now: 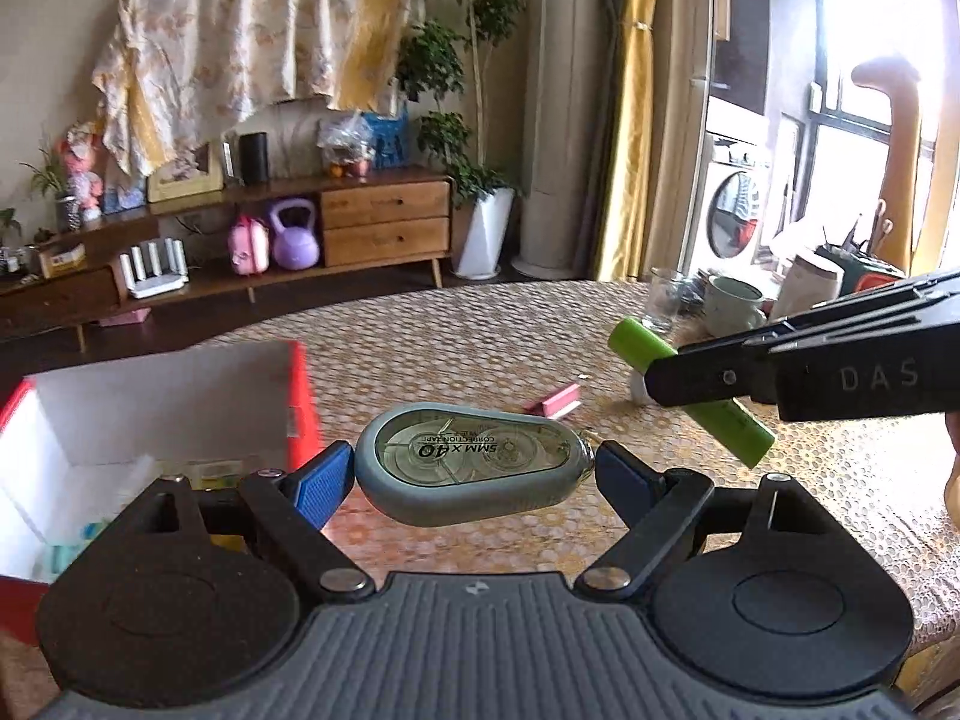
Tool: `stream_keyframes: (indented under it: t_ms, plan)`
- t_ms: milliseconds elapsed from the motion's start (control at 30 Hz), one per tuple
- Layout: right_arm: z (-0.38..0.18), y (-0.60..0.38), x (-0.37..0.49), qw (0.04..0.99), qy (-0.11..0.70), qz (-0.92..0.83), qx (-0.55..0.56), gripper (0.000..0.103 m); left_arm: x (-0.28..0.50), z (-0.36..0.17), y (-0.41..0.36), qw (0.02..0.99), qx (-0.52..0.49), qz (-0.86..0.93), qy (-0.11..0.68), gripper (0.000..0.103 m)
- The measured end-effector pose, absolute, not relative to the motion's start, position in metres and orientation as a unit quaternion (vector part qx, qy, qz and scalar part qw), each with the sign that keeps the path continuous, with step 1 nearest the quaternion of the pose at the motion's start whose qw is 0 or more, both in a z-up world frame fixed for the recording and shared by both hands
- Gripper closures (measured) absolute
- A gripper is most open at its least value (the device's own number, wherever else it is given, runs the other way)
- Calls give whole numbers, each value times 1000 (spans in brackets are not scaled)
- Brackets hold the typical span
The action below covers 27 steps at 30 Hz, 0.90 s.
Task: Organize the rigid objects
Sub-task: 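Carry the highlighter and tape roller over the red box with both tools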
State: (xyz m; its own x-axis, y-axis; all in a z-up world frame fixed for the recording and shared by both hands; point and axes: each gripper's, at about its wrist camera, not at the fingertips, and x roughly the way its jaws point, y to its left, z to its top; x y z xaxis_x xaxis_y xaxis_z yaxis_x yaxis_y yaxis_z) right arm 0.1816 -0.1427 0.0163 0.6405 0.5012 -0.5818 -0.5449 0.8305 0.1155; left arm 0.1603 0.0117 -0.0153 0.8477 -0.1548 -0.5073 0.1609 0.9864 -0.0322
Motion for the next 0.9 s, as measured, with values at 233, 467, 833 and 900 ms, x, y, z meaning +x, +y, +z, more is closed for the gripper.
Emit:
stream_keyframes:
  t_ms: [233,467,833,900]
  plan:
    - [26,-103,174,900,295,317,-49,87,143,-2,56,966,5,-41,255,15]
    - [28,-59,173,891,294,341,-67,87,135,6,107,968,1,1,251,15]
    - [11,-2,190,880,299,356,-97,87,148,6,182,965,14,52,258,15]
    - [5,6,195,879,302,356,-100,87,153,3,193,963,17,60,262,15]
